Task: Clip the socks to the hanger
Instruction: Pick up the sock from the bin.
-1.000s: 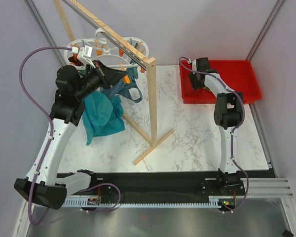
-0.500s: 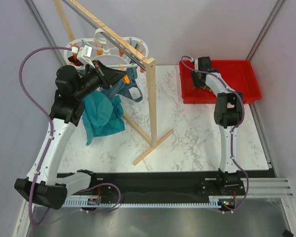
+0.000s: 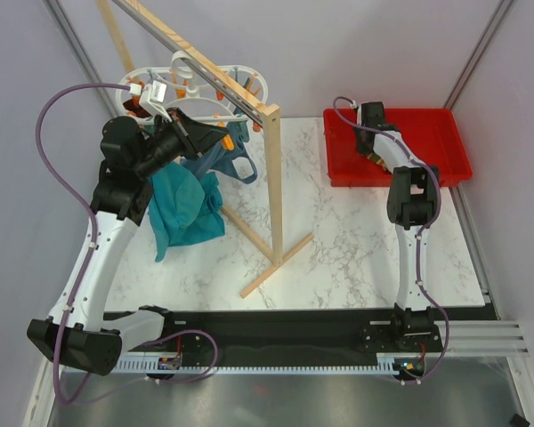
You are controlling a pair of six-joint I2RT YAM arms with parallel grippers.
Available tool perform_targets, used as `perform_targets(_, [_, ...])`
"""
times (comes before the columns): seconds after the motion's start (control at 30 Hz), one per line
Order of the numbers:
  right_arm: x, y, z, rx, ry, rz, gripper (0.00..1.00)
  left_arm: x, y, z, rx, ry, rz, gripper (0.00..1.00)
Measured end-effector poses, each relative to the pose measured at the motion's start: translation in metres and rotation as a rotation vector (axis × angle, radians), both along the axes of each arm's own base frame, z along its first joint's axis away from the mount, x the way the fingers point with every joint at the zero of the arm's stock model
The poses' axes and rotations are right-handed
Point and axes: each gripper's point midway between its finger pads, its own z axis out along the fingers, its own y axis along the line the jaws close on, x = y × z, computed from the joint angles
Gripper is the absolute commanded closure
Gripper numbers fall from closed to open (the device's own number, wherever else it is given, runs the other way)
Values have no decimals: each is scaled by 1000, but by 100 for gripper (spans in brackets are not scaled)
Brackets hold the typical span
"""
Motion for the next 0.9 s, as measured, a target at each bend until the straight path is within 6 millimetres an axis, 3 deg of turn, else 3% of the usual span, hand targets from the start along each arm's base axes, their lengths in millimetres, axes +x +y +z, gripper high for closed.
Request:
perform_targets(0.03, [0,0,0,7,-3,-10,100,0,0,0,0,-1,-2,98])
perform_targets(0.23, [-6,0,12,73,-13,-123,100,-1,0,0,-1,-5,-1,98])
perform_targets(0.33, [-13,4,37,145,-34,-201,100,-3,1,0,-4,-7,0,98])
perform_targets(0.43, [-18,14,83,301,-91,-254,100,-5,2,0,-8,-10,2,98])
perform_targets(0.53, [-26,31,147,499,-167,-244,100,-4,3,0,-9,-10,4,98])
perform_targets(0.63, [-48,55,213,692,-228,-163,100,-1,1,0,-20,5,-1,98])
perform_targets(0.7, [-67,75,243,780,-243,-83,100,1,0,0,-45,31,-3,98])
perform_targets(0.8, [-103,117,272,872,-225,72,100,0,-1,3,-79,58,-2,98])
perform_targets(0.9, [-136,163,282,935,-183,216,100,1,-2,5,-108,83,-2,98])
